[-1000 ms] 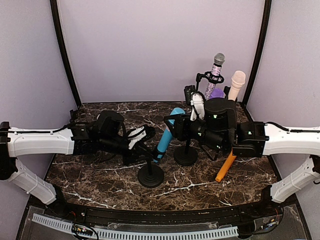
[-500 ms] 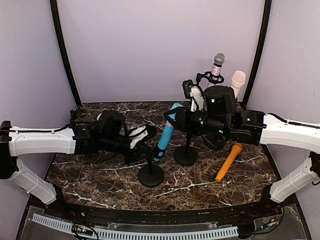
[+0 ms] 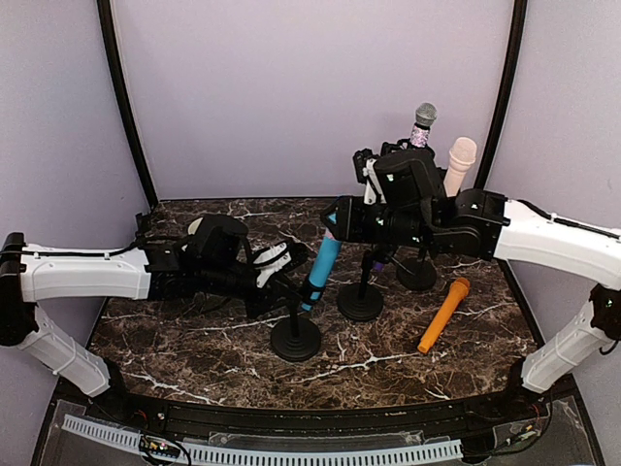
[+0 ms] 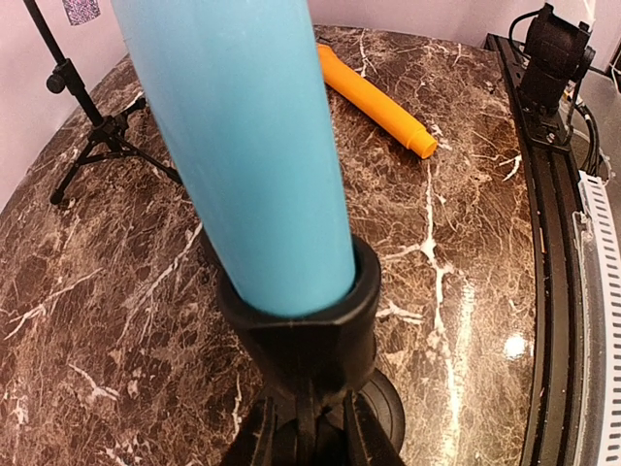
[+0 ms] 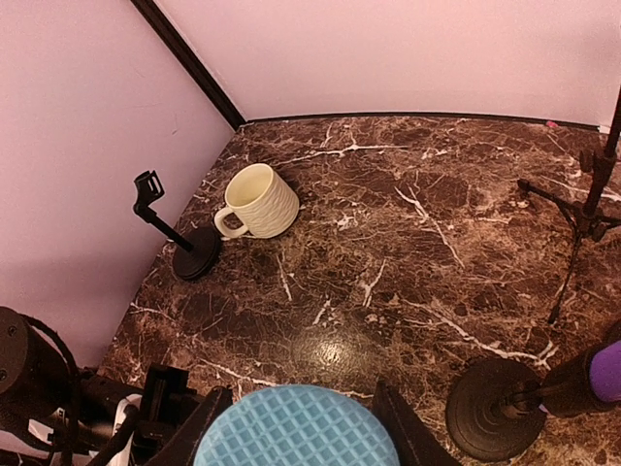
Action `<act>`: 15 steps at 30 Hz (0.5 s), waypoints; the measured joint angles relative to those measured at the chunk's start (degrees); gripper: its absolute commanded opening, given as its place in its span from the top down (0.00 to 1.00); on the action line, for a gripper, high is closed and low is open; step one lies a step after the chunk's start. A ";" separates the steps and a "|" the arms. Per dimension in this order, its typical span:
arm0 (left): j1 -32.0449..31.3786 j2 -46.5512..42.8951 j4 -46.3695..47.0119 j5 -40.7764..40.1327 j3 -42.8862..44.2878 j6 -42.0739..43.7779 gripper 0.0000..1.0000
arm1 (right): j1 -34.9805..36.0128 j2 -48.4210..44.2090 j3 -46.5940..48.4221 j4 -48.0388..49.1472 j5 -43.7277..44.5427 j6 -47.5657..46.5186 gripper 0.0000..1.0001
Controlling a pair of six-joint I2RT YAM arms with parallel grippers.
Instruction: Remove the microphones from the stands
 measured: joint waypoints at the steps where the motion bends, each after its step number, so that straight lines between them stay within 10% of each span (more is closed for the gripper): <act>1: -0.11 0.07 0.13 -0.15 0.00 0.00 1.00 | 0.02 0.17 0.52 -0.87 0.48 0.74 0.73; 15: -0.74 0.22 0.81 -0.52 0.04 0.46 1.00 | -0.11 -2.84 -3.28 2.29 -1.42 -1.53 0.73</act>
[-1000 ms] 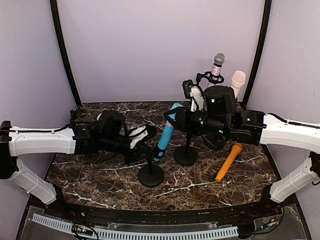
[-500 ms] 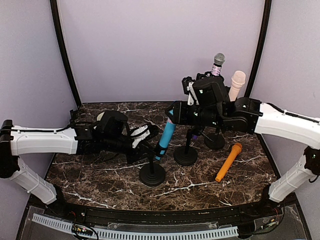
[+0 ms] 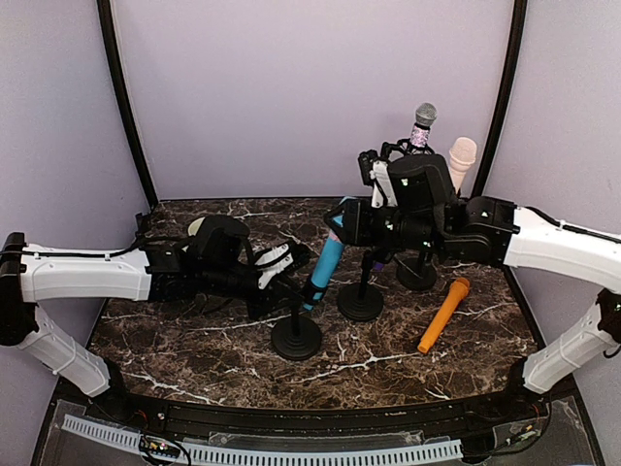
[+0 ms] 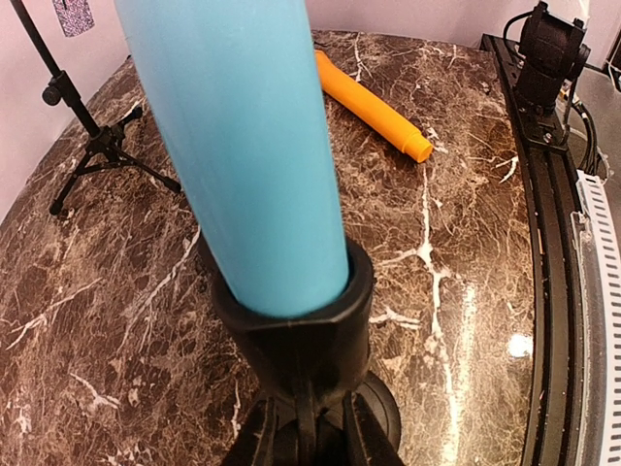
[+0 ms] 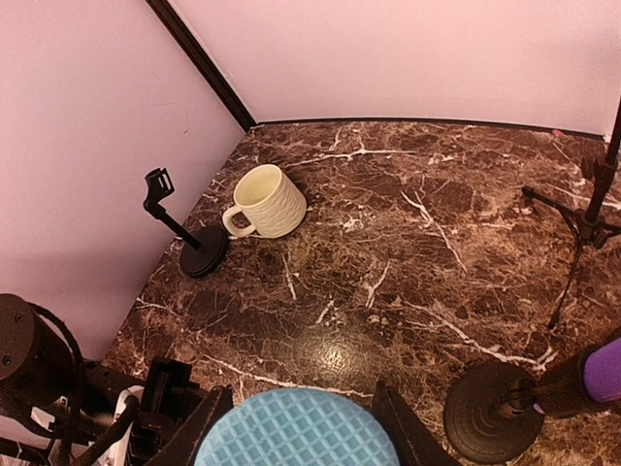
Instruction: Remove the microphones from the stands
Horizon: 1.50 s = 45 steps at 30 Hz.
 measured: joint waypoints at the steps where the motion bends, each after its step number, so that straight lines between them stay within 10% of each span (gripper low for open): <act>1: -0.02 0.02 0.11 -0.02 0.00 0.13 1.00 | -0.13 -0.61 -0.87 0.96 -1.03 -1.03 0.73; 19: -0.09 -0.04 -0.22 -0.04 0.00 0.98 1.00 | -5.25 -3.52 -8.24 13.22 -20.20 -11.98 0.73; 45: -0.11 0.83 1.55 0.04 0.13 1.42 1.00 | -4.31 -0.15 2.64 -3.96 -8.83 -1.14 0.74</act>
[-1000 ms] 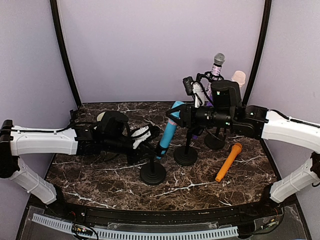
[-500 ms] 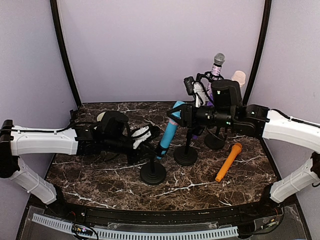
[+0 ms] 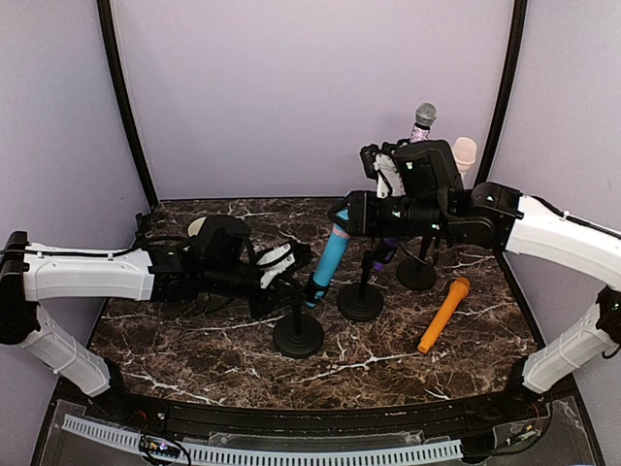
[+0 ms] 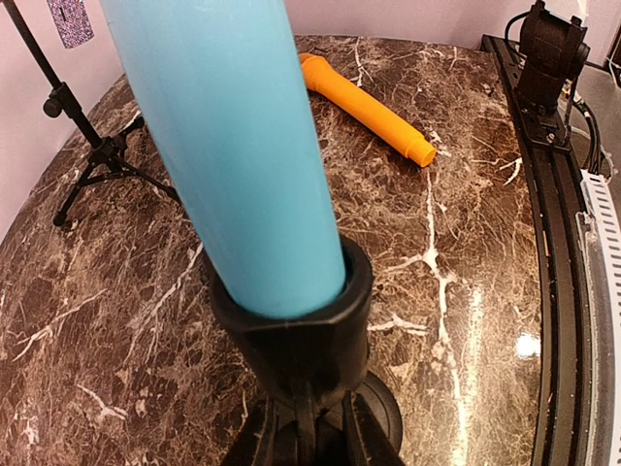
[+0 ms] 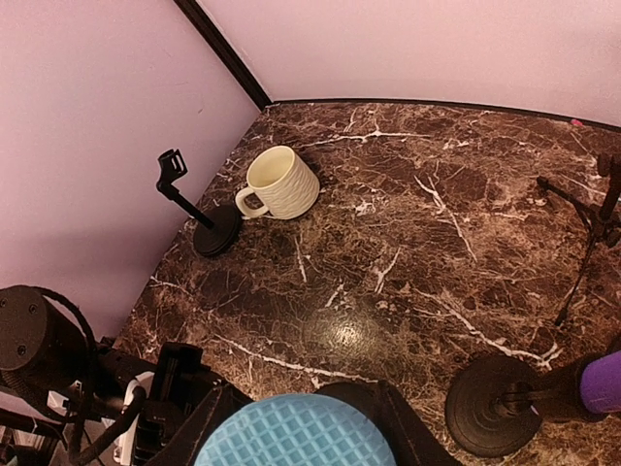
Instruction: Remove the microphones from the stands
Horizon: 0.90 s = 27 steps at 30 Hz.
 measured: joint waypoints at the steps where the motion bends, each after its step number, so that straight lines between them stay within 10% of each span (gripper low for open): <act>1: 0.00 0.02 0.07 0.00 0.00 0.00 1.00 | 0.00 0.07 0.26 -0.42 0.24 0.37 0.74; 27: -0.26 0.33 0.28 0.02 0.22 0.63 1.00 | -0.90 -3.06 -3.98 5.27 -8.61 -9.11 0.73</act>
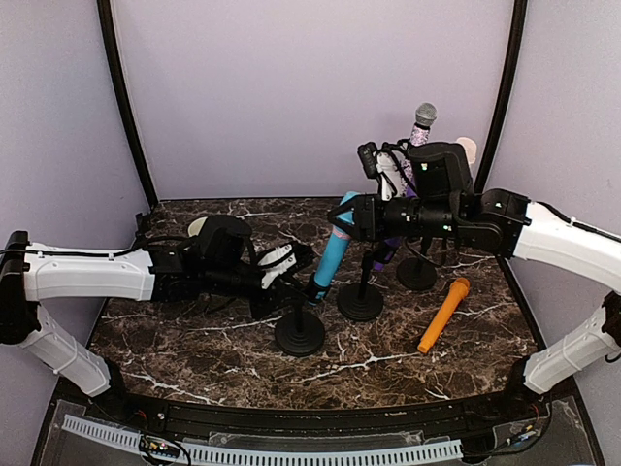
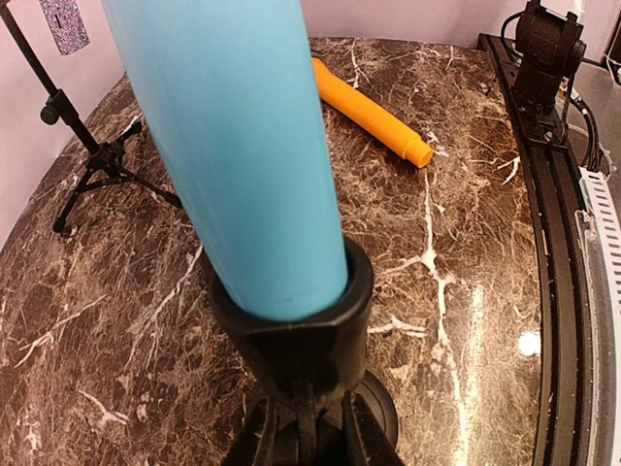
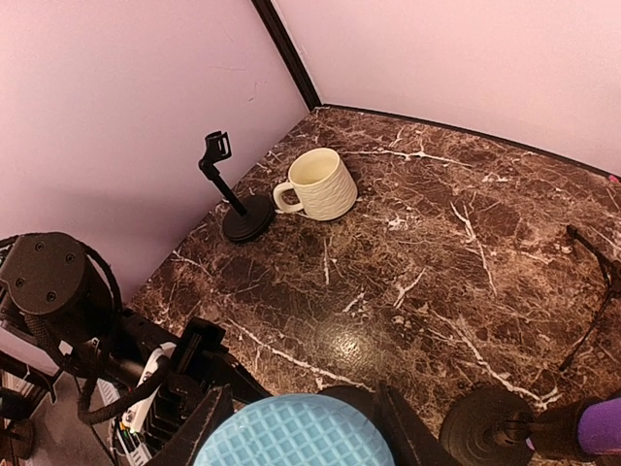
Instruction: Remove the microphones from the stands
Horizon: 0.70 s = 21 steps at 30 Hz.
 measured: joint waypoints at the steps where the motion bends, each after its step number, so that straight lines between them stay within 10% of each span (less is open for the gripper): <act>1: 0.00 0.00 0.00 0.00 0.00 0.02 1.00 | 0.00 -0.02 0.00 0.02 -0.11 -0.17 0.73; 21: -0.39 0.70 0.50 -0.28 0.55 0.66 1.00 | 0.26 -0.98 1.95 -4.37 3.43 2.80 0.73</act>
